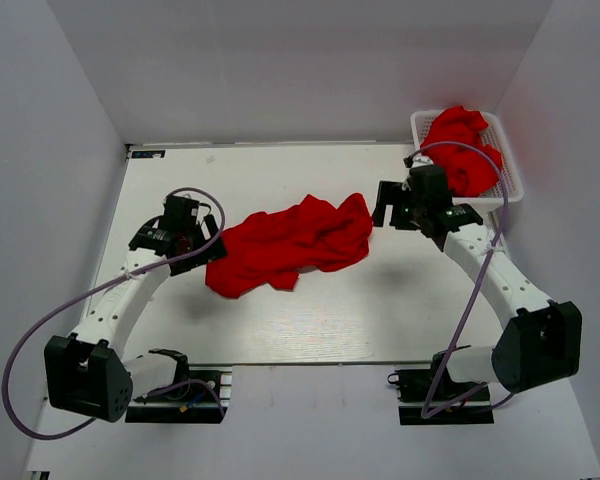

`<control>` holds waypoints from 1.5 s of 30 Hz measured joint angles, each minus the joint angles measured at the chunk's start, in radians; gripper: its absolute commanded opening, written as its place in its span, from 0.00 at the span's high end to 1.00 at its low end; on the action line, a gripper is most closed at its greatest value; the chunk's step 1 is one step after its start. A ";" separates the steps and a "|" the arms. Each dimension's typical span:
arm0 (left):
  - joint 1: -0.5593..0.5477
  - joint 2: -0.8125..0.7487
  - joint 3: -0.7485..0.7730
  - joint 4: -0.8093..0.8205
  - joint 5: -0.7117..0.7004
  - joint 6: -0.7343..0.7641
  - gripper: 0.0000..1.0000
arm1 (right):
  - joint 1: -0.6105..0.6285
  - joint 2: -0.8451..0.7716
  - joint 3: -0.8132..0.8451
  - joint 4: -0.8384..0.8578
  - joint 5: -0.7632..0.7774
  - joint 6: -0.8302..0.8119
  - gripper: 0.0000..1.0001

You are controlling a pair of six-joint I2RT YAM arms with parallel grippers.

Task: Fold and stack the t-shirts
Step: Move the tshirt to the center of the board, then flatten out the tshirt

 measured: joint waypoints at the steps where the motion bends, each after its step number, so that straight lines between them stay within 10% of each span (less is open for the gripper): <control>1: 0.000 0.003 0.000 0.006 0.002 -0.001 0.01 | 0.001 0.005 -0.013 -0.009 0.000 0.003 0.10; 13: 0.006 0.273 0.089 0.121 0.008 -0.001 0.01 | 0.004 0.088 -0.006 0.009 0.037 0.056 0.10; 30: 0.006 0.129 -0.229 0.219 0.018 -0.068 0.03 | 0.035 0.254 0.134 0.017 0.039 0.031 0.10; 45: 0.006 0.232 -0.245 0.368 0.024 -0.072 0.29 | 0.066 0.433 0.145 0.128 0.026 -0.132 0.10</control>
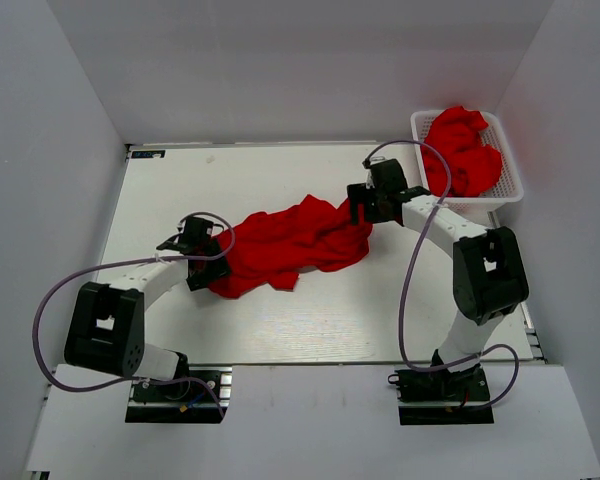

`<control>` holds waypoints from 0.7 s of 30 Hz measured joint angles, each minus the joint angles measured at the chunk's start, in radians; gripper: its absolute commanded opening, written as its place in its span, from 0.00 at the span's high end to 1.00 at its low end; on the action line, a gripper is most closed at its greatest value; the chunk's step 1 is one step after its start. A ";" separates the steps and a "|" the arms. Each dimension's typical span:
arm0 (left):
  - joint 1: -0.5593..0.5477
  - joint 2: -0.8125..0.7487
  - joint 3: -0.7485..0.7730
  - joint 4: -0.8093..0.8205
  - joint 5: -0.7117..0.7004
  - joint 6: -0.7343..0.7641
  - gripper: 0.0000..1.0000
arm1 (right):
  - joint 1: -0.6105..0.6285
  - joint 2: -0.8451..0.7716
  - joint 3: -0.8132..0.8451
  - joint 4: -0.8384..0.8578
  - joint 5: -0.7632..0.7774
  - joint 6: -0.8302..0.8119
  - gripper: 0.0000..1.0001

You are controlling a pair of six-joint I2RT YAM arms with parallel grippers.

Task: Fold and stack the t-shirts
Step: Flatten out the tshirt

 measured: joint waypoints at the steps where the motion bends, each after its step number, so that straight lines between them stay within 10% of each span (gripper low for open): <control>1: 0.000 -0.001 -0.004 0.000 -0.006 0.000 0.29 | -0.001 0.008 0.000 0.006 -0.002 -0.006 0.10; 15: -0.007 -0.065 -0.065 -0.011 -0.039 -0.003 0.24 | -0.002 0.113 0.064 0.063 -0.042 -0.058 0.10; 18: -0.007 -0.060 -0.068 0.015 -0.035 -0.002 0.32 | -0.002 0.141 0.088 0.070 -0.044 -0.058 0.10; 21: -0.006 -0.036 -0.068 0.074 -0.021 -0.002 0.59 | -0.002 0.158 0.094 0.084 -0.045 -0.058 0.12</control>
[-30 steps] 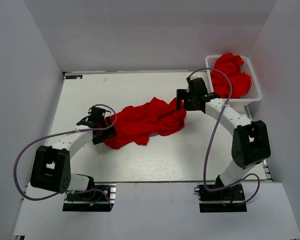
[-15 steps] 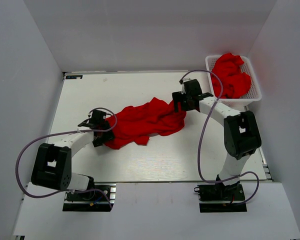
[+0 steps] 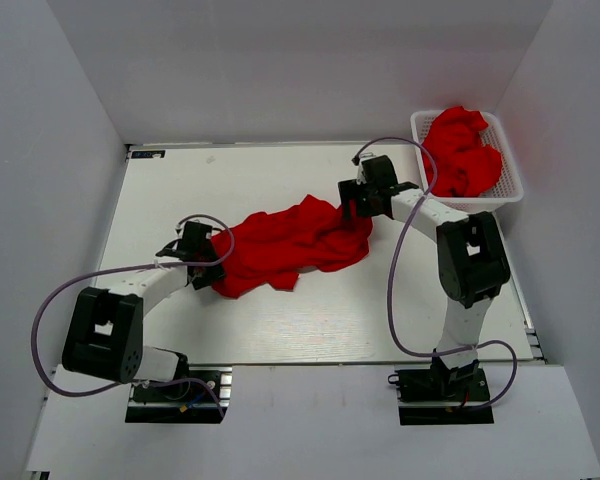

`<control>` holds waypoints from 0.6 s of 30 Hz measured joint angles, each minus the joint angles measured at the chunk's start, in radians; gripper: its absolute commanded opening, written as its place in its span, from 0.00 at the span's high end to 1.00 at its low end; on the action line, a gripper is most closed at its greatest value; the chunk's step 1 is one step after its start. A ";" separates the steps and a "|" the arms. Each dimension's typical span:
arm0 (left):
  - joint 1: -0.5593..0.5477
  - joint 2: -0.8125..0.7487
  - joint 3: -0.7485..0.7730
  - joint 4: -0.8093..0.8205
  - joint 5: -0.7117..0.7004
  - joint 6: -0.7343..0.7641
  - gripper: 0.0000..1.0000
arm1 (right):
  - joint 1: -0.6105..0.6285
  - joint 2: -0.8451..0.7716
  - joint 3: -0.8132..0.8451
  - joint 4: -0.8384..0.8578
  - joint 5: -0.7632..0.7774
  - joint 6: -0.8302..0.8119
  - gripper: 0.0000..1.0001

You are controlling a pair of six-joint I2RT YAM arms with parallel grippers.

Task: Fold and stack the t-shirts
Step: Flatten out the tshirt

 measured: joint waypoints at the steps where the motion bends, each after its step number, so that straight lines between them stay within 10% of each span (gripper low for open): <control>1: 0.000 0.012 0.002 0.026 0.010 0.005 0.84 | 0.000 0.004 0.000 0.005 0.000 0.000 0.17; 3: 0.000 0.037 0.005 0.068 0.031 0.005 1.00 | 0.000 0.010 0.003 0.014 -0.001 0.000 0.34; 4: -0.001 0.046 0.010 0.084 0.042 0.010 1.00 | 0.000 0.011 0.005 0.017 -0.003 -0.002 0.79; 5: -0.001 0.056 0.017 0.093 0.050 0.014 1.00 | 0.000 0.011 0.006 0.020 -0.004 -0.007 0.99; 11: -0.001 0.063 0.086 0.077 0.027 0.072 1.00 | 0.000 -0.002 0.023 0.042 0.007 0.008 1.00; 18: -0.001 -0.282 0.258 0.087 -0.034 0.120 1.00 | -0.002 -0.239 0.023 0.028 0.165 0.071 1.00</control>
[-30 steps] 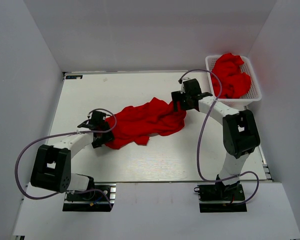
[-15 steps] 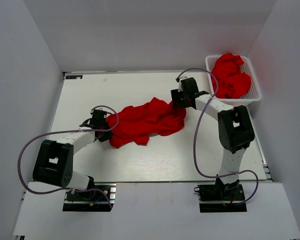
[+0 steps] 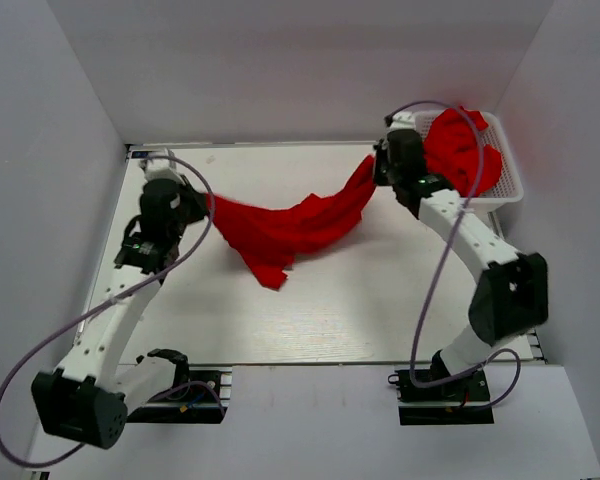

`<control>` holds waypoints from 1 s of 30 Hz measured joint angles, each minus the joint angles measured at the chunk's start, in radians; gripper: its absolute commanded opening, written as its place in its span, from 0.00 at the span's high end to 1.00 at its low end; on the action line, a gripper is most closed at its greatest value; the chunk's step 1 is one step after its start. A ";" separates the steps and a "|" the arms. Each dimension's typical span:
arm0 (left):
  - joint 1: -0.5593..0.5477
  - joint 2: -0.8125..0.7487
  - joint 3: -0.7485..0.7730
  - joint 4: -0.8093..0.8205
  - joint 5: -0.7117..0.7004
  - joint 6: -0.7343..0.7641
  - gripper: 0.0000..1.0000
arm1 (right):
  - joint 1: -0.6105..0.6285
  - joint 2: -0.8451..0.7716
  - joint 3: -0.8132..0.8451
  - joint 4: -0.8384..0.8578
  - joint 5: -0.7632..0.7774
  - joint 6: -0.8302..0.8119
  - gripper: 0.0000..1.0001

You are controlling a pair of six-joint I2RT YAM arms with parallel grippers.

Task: Fold and stack the t-shirts
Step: Flatten out the tshirt

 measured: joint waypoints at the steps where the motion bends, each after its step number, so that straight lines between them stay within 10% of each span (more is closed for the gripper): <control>1: -0.001 -0.040 0.053 0.002 -0.015 0.008 1.00 | -0.002 -0.050 0.000 0.000 0.031 0.012 1.00; 14: -0.001 -0.277 0.453 -0.056 -0.298 0.158 1.00 | -0.010 -0.493 0.169 -0.083 0.385 0.021 1.00; 30: -0.006 -0.201 0.705 -0.082 -0.218 0.271 1.00 | -0.003 -0.716 0.204 -0.174 0.340 -0.008 1.00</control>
